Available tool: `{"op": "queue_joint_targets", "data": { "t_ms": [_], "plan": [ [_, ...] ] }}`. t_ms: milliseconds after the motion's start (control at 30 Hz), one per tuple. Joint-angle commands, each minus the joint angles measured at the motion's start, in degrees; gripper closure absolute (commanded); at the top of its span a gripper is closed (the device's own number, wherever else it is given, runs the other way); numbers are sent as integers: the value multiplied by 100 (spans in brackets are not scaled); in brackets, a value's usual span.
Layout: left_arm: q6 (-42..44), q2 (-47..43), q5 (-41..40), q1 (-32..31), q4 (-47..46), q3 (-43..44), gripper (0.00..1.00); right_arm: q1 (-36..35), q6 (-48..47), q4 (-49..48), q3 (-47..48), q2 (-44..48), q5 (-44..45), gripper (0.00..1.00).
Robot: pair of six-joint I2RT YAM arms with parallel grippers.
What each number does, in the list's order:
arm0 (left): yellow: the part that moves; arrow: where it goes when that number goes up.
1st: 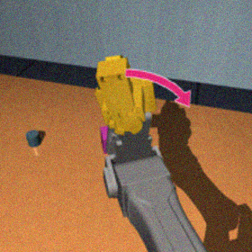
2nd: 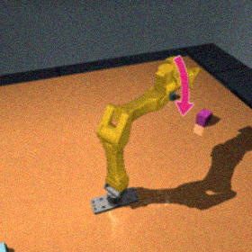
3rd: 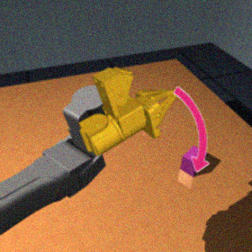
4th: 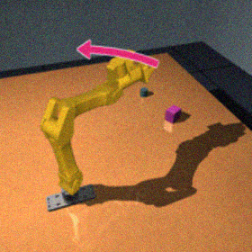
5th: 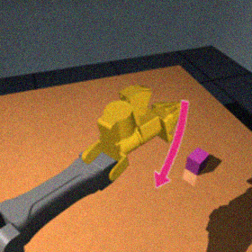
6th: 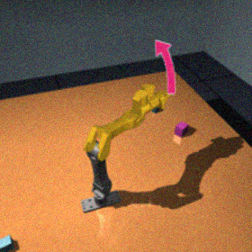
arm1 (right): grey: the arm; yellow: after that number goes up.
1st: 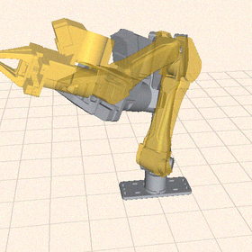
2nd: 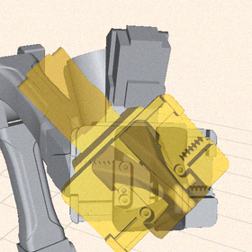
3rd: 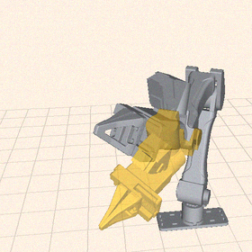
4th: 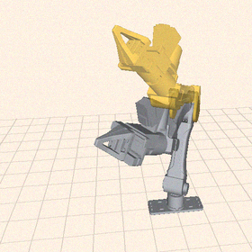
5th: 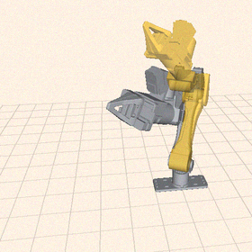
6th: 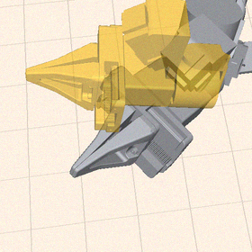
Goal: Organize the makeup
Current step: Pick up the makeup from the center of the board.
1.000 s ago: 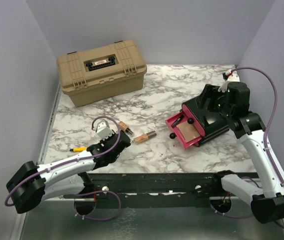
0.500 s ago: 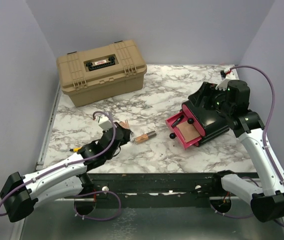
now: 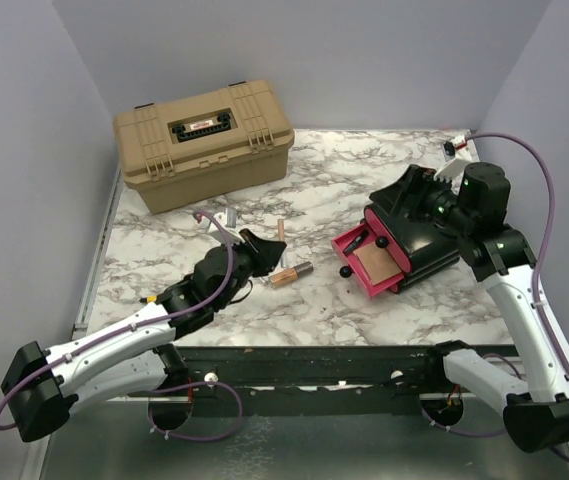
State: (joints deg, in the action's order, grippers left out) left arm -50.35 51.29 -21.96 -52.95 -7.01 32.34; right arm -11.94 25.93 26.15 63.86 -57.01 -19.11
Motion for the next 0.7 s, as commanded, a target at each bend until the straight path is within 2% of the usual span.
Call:
{"op": "queue_joint_targets", "data": {
  "t_ms": [0, 433, 667],
  "plan": [
    [27, -37, 354, 10, -762, -98, 100, -16, 119, -254, -86, 316, -427, 14],
    [217, 608, 1186, 4, -1186, 667, 100, -16, -271, 47, 13, 604, -697, 14],
    [525, 653, 1703, -23, -1434, 706, 100, -13, 90, -173, -150, 674, -700, 15]
  ]
}}
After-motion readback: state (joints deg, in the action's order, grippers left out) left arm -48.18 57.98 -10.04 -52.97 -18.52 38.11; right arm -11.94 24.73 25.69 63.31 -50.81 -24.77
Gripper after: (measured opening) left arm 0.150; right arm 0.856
